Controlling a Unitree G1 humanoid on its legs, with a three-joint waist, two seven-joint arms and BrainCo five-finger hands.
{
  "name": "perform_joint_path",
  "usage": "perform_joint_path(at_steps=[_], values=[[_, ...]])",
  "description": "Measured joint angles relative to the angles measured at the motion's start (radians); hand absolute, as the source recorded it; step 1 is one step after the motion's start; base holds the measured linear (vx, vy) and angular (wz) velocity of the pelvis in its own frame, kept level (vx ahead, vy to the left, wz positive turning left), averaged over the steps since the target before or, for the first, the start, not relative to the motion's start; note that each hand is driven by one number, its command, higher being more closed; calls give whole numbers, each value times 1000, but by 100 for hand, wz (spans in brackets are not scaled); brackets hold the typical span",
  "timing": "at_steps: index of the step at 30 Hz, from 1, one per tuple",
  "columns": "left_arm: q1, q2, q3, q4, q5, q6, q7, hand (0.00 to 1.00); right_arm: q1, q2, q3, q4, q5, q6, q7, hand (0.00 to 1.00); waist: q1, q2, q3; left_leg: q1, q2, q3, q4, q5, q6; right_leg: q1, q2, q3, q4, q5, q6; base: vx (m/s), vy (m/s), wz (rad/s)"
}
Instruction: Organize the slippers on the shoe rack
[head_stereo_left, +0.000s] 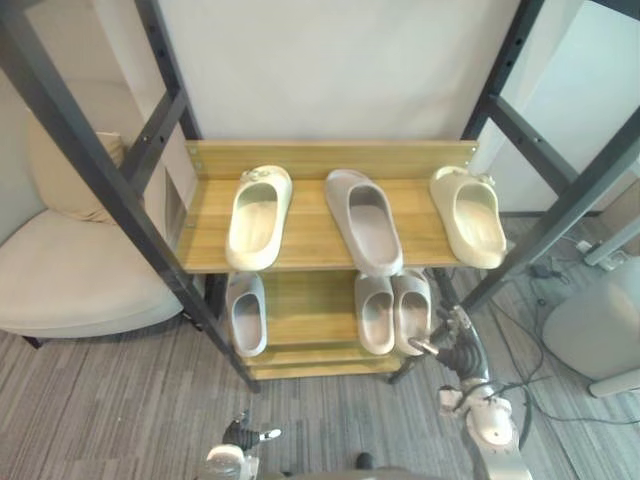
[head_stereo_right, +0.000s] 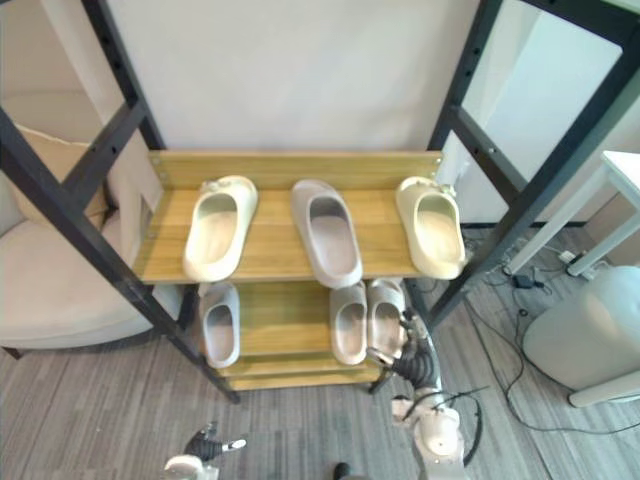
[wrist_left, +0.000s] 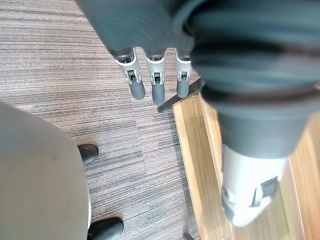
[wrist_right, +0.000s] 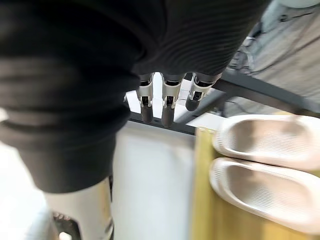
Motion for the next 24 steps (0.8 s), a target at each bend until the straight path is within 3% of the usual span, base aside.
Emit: perform_joint_path(at_steps=[11, 24], values=[[11, 1, 1, -2, 0, -19, -19, 0, -94, -36, -10, -130, -4, -34, -20, 0, 2, -5, -7, 0, -1, -27, 9, 0, 1, 15, 0, -21, -1, 0, 0, -18, -16, 5], [17, 2, 3, -8, 0, -37, -31, 0, -282, -211, -53, -144, 44, -47, -26, 0, 6, -10, -7, -18, -7, -52, 7, 1, 2, 7, 0, -39, -2, -1, 0, -12, -11, 4]])
